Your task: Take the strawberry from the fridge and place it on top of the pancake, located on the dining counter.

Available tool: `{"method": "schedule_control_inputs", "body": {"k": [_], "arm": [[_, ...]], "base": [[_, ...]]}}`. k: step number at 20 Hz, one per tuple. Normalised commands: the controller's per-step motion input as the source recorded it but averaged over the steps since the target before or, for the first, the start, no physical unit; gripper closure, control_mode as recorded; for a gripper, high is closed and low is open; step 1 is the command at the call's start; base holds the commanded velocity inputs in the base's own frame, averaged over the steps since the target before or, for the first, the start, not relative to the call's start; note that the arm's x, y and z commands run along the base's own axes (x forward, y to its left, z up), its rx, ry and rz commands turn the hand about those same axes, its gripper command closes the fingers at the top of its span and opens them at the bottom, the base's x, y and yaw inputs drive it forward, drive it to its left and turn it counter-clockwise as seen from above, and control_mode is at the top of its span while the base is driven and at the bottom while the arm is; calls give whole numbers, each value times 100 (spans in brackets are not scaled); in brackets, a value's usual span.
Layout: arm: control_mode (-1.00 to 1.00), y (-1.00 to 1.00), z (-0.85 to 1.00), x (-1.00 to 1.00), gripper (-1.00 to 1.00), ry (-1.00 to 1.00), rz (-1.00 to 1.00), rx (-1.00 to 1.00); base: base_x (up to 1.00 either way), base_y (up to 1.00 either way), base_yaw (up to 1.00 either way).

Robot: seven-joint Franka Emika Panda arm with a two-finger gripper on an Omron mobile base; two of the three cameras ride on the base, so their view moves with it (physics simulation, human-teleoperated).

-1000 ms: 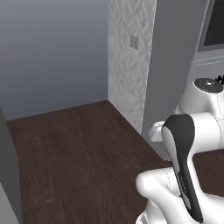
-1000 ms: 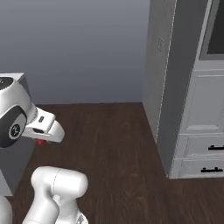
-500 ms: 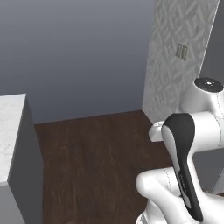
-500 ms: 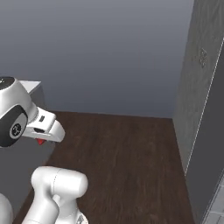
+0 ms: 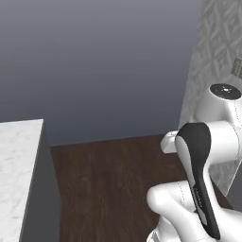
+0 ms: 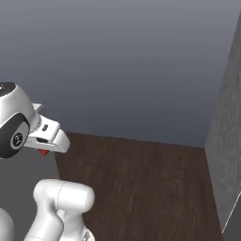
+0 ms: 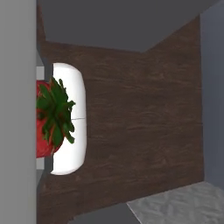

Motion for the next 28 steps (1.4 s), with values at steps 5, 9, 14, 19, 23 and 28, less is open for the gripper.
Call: {"method": "schedule_control_inputs", "body": {"k": [5, 9, 14, 19, 23, 28], "arm": [[100, 0, 0, 0, 100, 0, 0, 0], [100, 0, 0, 0, 100, 0, 0, 0], [100, 0, 0, 0, 100, 0, 0, 0], [100, 0, 0, 0, 100, 0, 0, 0], [100, 0, 0, 0, 100, 0, 0, 0], [100, 0, 0, 0, 100, 0, 0, 0]], "base": [[100, 28, 11], [100, 33, 15], [100, 16, 33], [100, -3, 51], [100, -29, 67], [100, -32, 75]]}}
